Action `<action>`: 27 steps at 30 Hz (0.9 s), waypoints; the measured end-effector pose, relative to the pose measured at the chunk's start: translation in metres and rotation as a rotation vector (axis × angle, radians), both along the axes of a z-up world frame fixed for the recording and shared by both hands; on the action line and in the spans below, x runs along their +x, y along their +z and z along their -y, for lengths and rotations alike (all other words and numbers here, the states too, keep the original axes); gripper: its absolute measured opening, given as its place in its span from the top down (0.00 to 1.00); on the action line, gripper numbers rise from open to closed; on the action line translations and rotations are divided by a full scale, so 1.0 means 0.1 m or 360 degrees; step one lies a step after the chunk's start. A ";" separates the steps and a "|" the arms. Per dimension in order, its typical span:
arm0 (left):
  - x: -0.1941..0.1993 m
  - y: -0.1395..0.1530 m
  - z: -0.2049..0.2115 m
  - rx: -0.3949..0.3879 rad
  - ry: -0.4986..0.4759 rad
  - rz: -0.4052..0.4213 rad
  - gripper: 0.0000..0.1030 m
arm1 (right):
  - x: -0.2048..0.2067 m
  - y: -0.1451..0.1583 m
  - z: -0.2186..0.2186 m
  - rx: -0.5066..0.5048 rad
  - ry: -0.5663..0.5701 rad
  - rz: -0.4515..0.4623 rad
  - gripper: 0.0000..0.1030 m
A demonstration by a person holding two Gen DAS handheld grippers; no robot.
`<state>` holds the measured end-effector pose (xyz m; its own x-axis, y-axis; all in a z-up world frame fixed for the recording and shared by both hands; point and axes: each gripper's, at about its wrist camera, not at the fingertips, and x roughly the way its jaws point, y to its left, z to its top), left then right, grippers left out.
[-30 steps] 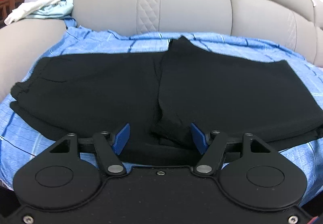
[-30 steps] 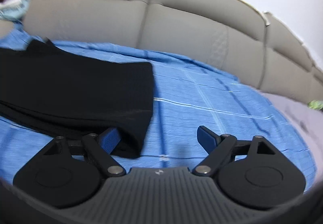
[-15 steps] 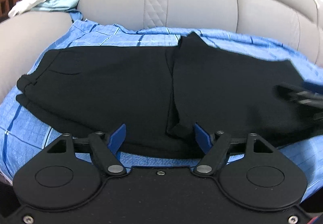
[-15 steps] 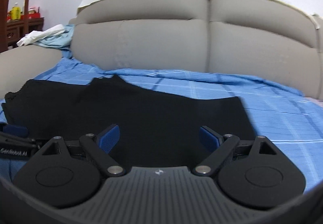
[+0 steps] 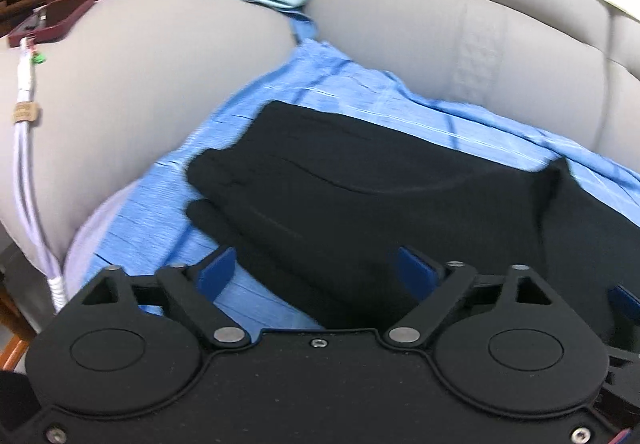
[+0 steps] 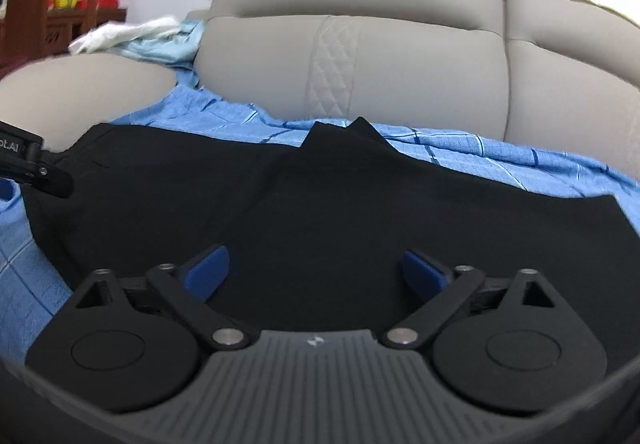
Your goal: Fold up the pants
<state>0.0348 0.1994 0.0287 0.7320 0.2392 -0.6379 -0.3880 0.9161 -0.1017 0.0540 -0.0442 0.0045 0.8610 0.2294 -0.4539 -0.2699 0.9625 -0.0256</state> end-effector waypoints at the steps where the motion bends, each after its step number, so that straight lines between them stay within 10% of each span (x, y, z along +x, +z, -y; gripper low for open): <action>1: 0.00 -0.01 -0.05 0.0001 0.0016 0.0002 0.12 | 0.01 0.00 0.01 0.0012 -0.0001 -0.0004 0.01; 27: 0.26 -0.33 -0.41 -0.0143 0.0126 -0.0050 0.01 | 0.02 0.00 0.01 0.0004 0.0037 -0.0003 0.00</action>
<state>0.0609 0.2405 -0.0047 0.6924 0.2365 -0.6817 -0.4630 0.8702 -0.1684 0.0557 -0.0448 0.0048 0.8547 0.2503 -0.4548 -0.2921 0.9561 -0.0227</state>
